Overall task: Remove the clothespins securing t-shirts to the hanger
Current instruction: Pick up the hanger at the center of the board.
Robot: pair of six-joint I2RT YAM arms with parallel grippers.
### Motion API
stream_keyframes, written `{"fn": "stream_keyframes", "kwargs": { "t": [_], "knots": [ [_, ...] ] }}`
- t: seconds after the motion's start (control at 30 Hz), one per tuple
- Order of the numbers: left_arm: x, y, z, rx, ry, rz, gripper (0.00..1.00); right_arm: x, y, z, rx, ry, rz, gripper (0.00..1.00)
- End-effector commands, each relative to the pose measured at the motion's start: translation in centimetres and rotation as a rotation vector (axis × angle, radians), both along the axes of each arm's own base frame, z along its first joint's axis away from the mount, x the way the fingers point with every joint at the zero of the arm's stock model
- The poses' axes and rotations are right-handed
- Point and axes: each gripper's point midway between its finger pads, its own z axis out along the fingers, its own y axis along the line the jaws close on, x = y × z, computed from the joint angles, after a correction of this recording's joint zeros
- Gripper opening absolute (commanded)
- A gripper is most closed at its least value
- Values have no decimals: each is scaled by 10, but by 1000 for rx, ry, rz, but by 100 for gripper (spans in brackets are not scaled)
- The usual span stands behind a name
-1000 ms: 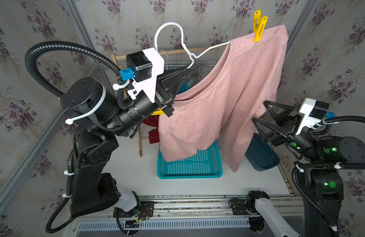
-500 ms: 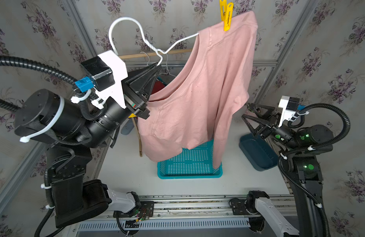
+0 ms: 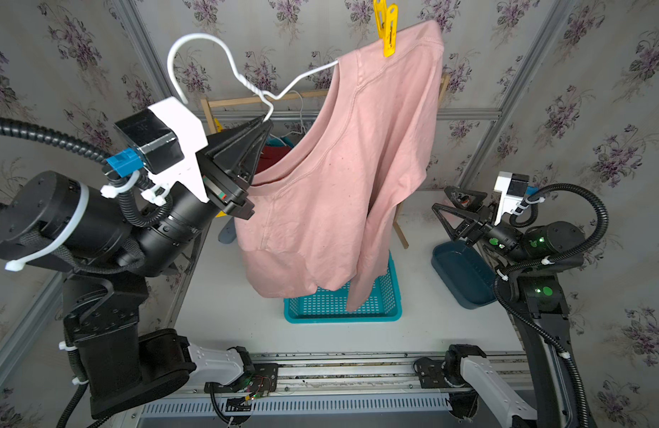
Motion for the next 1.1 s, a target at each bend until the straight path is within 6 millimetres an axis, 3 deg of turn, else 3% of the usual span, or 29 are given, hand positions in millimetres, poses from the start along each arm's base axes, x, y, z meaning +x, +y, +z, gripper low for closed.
{"fn": "stream_keyframes", "kwargs": {
  "t": [0.0, 0.13, 0.4, 0.53, 0.57, 0.67, 0.83, 1.0, 1.07],
  "knots": [
    [1, 6, 10, -41, -31, 27, 0, -2, 2, 5, 5, -20, 15, 87],
    [23, -15, -16, 27, 36, 63, 0, 5, 1, -4, -7, 14, 3, 86],
    [66, -88, -83, 205, 184, 13, 0, 16, 1, -25, -67, 65, -37, 85],
    [90, -101, -109, 232, 268, -48, 0, 19, -4, -40, -127, 82, -90, 85],
    [108, -111, -124, 239, 325, -81, 0, 21, -6, -45, -142, 91, -104, 85],
    [129, -109, -140, 215, 437, -202, 0, 23, -6, -58, -175, 114, -112, 84],
    [151, -94, -176, 247, 558, -258, 0, 17, 5, -71, -234, 112, -39, 84],
    [154, -79, -208, 311, 586, -265, 0, 24, 16, -81, -277, 114, -45, 82],
    [140, -72, -209, 349, 538, -274, 0, 27, 19, -81, -263, 111, -43, 81]
  ]
}}
